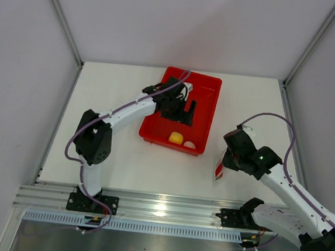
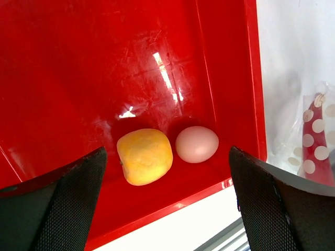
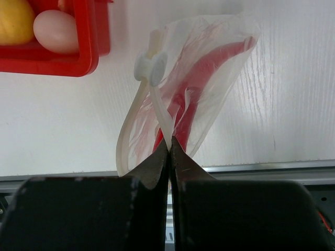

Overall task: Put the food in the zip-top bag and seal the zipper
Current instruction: Pick up the fake fruit from the bin.

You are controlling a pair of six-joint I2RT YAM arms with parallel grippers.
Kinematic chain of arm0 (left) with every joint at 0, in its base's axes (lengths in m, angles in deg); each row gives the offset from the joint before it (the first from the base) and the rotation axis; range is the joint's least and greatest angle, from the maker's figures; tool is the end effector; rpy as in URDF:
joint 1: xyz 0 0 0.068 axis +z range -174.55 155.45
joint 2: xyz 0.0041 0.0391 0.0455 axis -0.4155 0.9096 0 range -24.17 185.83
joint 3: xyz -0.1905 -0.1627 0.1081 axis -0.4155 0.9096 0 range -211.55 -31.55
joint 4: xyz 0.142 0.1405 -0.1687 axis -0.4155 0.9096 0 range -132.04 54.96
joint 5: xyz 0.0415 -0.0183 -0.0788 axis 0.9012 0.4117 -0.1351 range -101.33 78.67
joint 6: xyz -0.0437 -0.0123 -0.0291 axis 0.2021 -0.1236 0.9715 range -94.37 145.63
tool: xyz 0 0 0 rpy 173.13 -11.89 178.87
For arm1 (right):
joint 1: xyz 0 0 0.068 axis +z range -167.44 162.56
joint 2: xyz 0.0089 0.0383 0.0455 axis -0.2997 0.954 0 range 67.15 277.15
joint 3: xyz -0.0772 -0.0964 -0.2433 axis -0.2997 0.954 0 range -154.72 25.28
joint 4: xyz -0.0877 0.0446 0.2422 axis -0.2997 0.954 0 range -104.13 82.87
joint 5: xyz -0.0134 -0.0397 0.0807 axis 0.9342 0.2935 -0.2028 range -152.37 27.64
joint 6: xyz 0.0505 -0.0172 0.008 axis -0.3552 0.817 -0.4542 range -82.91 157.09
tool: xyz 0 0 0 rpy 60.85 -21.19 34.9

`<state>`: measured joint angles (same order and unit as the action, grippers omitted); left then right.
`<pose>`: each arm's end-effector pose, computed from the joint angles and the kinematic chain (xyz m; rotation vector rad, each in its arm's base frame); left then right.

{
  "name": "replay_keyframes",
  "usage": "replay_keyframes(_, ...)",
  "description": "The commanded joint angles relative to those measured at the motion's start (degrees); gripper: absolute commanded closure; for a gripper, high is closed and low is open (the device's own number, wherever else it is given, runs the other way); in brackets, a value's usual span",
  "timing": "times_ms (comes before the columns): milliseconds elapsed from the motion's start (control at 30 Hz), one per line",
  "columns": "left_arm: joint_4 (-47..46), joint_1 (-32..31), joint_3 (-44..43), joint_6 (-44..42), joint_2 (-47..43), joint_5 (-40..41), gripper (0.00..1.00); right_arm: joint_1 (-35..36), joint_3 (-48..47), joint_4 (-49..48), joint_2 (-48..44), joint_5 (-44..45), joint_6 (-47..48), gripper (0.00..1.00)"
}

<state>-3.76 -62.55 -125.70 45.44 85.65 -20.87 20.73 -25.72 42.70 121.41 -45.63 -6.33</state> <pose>0.3318 -0.2669 0.2652 0.4815 2.5610 -0.6000 0.1381 0.0956 0.2800 0.2175 2.5489 0.1614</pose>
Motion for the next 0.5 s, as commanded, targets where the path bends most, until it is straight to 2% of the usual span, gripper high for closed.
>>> replay_keyframes(0, 0.73, 0.38, 0.81, -1.62, 0.74, 1.10, 0.01, -0.99, -1.12, -2.08, -0.12, -1.79, 2.02, 1.00)
replay_keyframes(200, 2.84, 0.38, 3.71, 0.75, 1.97, 6.63, 0.01, -1.43, -1.82, -2.78, 0.41, -2.67, 2.90, 1.00)
replay_keyframes(467, -0.49, -0.15, 5.90, 2.95, 4.52, 4.71, 0.01, -1.52, -1.47, -3.67, 0.76, -3.99, 3.08, 1.00)
